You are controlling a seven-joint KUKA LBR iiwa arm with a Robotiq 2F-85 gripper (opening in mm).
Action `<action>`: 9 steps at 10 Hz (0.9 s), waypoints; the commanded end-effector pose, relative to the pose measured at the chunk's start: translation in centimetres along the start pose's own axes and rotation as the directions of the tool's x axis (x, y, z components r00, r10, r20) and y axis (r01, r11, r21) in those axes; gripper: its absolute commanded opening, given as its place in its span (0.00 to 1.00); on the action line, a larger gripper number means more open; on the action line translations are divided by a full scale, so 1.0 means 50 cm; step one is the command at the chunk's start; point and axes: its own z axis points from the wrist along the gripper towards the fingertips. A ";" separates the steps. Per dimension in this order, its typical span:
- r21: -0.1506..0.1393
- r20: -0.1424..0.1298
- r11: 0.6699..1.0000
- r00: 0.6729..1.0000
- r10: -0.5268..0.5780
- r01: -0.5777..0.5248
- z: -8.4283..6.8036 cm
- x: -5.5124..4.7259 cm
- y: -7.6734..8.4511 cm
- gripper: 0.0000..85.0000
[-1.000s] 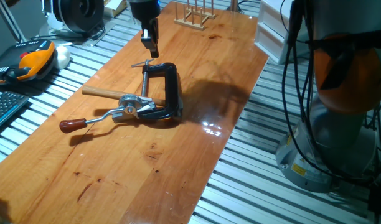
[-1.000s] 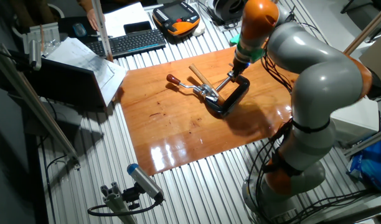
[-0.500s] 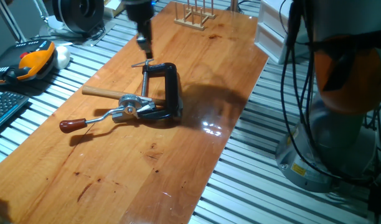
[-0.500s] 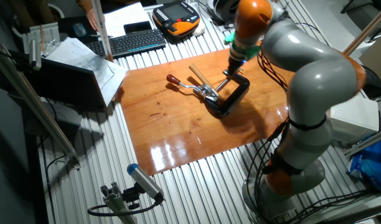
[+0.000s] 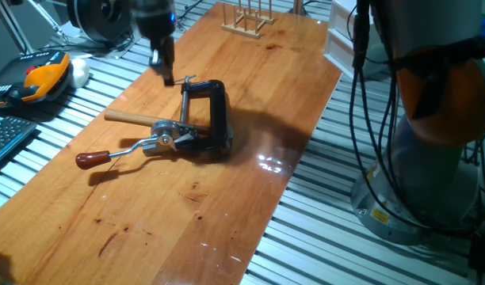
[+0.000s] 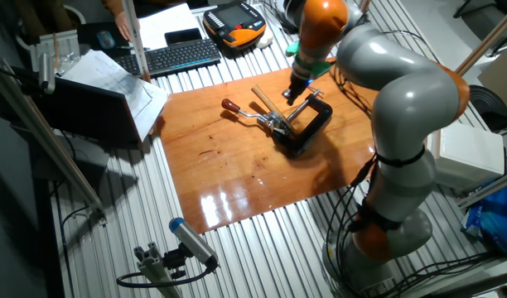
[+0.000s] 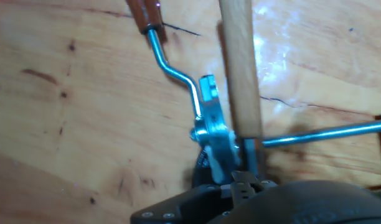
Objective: Pull up the lever
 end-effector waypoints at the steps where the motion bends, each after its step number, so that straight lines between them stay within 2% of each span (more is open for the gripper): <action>1: -0.002 -0.005 1.000 1.000 0.002 -0.002 0.031 -0.045 0.118 0.00; 2: -0.004 -0.012 1.000 1.000 -0.001 0.001 0.031 -0.045 0.118 0.00; 3: -0.017 -0.014 1.000 1.000 -0.004 0.004 0.031 -0.045 0.118 0.00; 4: -0.011 -0.013 1.000 1.000 -0.027 0.026 0.031 -0.045 0.118 0.00; 6: -0.004 0.001 0.997 0.997 -0.078 0.078 0.031 -0.045 0.118 0.00; 7: 0.011 0.001 0.996 0.996 -0.089 0.089 0.031 -0.045 0.118 0.00; 9: 0.009 0.024 0.997 0.997 -0.080 0.080 0.031 -0.045 0.118 0.00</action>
